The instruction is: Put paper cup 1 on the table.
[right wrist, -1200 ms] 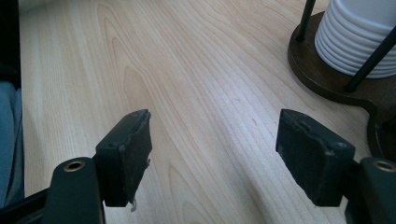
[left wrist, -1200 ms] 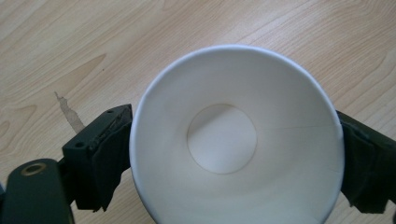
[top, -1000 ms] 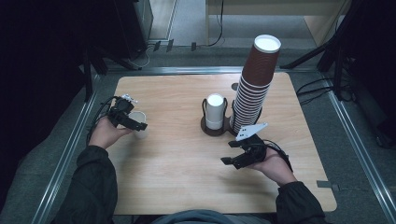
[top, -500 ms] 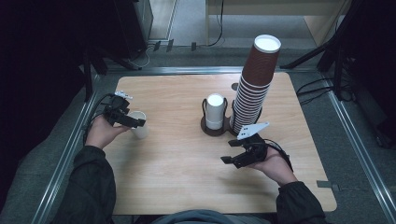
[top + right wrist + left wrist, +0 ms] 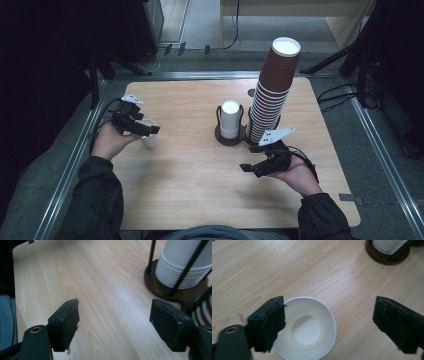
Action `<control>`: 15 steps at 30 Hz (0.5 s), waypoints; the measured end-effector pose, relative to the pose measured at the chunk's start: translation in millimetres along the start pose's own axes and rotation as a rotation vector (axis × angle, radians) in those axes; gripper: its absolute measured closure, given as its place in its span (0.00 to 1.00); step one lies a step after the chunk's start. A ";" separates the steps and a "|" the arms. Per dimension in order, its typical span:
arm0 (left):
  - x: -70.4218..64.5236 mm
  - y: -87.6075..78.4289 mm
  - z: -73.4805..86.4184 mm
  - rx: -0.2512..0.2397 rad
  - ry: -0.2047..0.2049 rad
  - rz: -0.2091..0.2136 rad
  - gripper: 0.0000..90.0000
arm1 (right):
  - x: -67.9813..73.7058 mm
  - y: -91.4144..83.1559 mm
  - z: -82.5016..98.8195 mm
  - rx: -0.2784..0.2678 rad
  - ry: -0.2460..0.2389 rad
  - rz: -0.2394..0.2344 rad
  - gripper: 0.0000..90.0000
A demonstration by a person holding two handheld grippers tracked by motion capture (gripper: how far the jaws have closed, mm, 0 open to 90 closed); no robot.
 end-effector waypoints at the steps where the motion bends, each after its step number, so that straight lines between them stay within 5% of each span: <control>1: -4.8 -0.9 -1.3 -0.004 0.015 0.006 0.15 | -0.7 -1.7 -0.5 0.002 -0.008 0.014 0.28; 6: -24.5 -1.1 -5.0 0.003 0.049 0.061 0.16 | 0.6 -13.6 -5.5 -0.027 -0.020 0.023 0.28; 15: -60.0 -5.5 -12.6 -0.030 0.073 0.165 0.17 | -5.1 -29.1 -8.1 -0.048 0.050 0.032 0.27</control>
Point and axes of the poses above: each handheld gripper's, and its own axes: y roughly forward along the jaws, z roughly out of its underside, x roughly to its left, the point moved 8 cm from there along y, roughly forward along the jaws, and after that the axes turned 12 degrees about -z, right-handed, at the moved point
